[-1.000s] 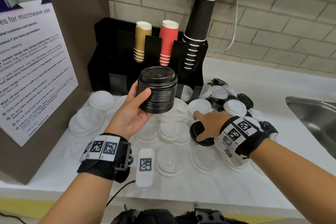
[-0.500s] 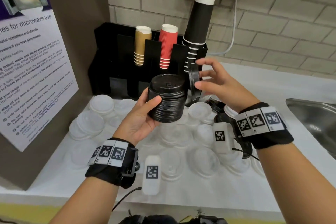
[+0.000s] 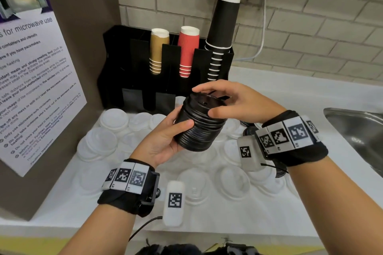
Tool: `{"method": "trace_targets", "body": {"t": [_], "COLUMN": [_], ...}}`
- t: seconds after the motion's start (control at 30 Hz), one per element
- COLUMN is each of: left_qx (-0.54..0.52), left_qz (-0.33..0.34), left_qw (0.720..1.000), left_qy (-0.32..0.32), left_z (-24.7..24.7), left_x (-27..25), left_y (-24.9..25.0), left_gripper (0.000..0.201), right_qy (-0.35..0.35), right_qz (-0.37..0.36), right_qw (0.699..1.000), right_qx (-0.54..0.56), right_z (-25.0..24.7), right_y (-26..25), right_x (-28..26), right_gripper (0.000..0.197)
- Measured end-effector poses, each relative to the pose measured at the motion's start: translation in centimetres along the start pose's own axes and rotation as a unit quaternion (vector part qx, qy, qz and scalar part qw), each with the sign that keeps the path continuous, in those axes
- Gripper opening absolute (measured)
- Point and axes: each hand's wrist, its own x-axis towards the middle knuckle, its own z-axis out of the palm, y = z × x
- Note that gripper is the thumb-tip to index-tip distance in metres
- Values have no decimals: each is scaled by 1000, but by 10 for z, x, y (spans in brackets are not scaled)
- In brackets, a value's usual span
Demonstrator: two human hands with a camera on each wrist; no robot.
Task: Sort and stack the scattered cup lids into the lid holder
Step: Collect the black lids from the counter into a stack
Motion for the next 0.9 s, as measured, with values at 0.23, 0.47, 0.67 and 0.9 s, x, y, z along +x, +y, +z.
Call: {"method": "trace_targets", "body": {"t": [0.23,0.47,0.67,0.9], "left_qx": [9,4,2,-24], "left_qz": [-22,-18,-21,-5], "left_qw": [1000,1000,1000,1000], "left_qy": [6,-14,-11,-18], "left_z": [0,1,-6,-13], "left_x": [-1,-4,-6,-1], "left_y": [2,5,12,17], "left_gripper": [59,101,104,95], "right_qy": [-127,-134,-121,-80], "right_qz": [12,0,-7,35], "right_qw": [991,987,987,993], "right_qx": [-50,-92,-103,-81], "right_z": [-12,-9,-4,-16], "right_y": [-4,-15,-21,-30], "right_x": [3,11,16,16], "right_gripper": [71,72,75,82]}}
